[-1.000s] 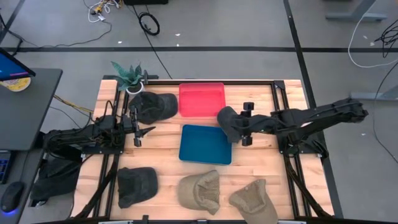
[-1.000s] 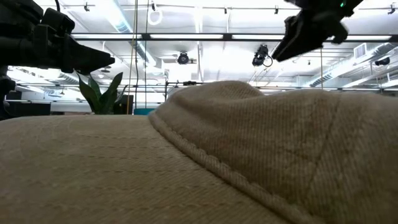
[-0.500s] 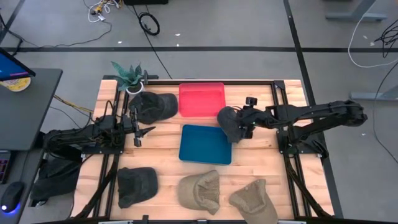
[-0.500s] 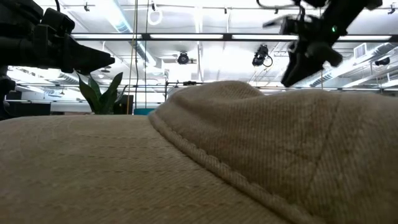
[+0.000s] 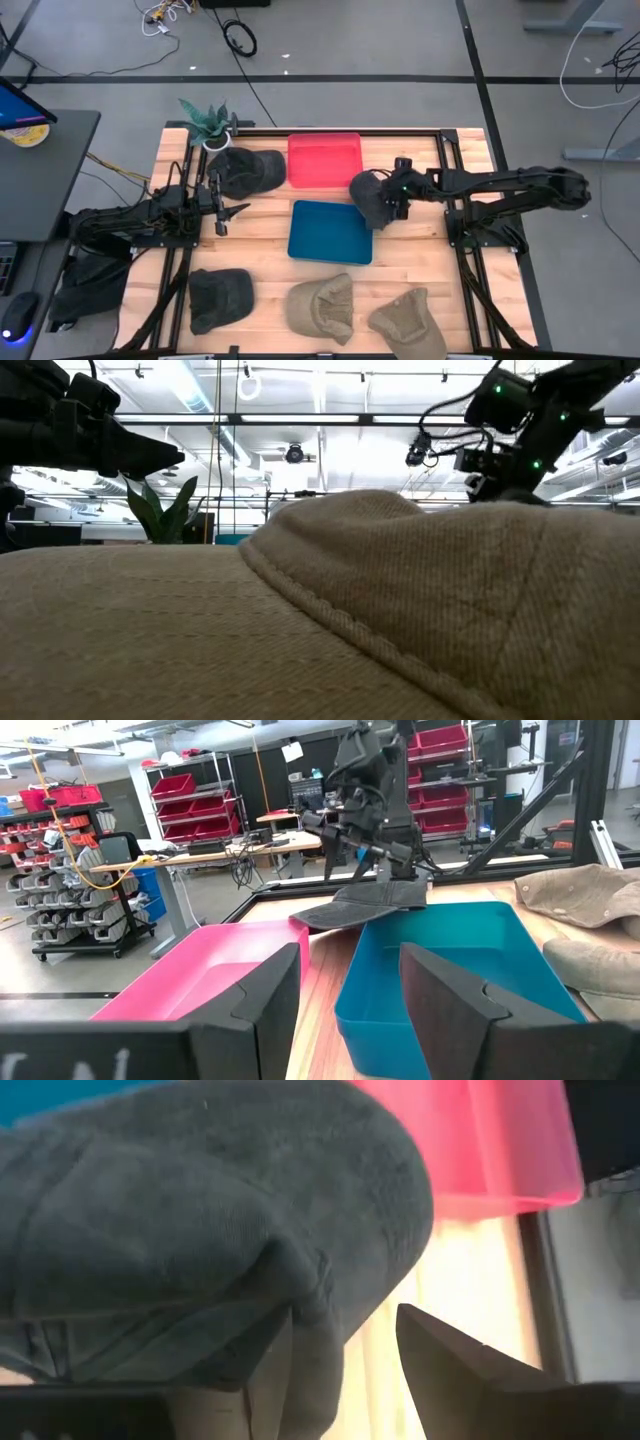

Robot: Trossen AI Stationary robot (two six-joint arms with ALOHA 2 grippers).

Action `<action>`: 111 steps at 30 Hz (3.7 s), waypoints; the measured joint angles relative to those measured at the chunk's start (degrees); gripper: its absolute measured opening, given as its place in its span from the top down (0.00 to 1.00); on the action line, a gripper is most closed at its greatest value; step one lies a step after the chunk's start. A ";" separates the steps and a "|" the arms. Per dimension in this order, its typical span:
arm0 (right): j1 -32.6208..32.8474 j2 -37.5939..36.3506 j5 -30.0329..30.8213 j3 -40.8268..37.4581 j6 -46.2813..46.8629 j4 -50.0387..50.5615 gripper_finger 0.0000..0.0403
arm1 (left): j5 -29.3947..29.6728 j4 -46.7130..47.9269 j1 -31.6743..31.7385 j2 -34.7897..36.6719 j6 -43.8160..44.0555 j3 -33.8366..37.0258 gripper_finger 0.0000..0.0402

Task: Pick & Place hat
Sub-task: Put the top right black cap into the blue bin

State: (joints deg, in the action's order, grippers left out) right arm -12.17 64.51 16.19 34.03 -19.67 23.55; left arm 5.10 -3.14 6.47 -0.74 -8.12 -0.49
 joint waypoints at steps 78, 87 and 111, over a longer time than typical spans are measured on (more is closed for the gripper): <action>20.73 15.06 0.86 22.35 -21.62 -14.68 0.99 | -0.02 0.17 0.00 0.01 0.00 -0.02 0.56; 20.44 14.80 1.35 22.37 -19.88 -13.40 0.97 | -0.02 0.24 -0.01 0.01 -0.02 -0.02 0.56; 20.44 14.75 2.88 22.37 -16.75 -14.59 0.69 | 0.00 0.26 0.01 0.00 -0.01 -0.01 0.56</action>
State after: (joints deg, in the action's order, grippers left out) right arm 8.27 79.26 19.07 56.40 -36.42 8.96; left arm 5.10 -2.87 6.47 -0.74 -8.13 -0.50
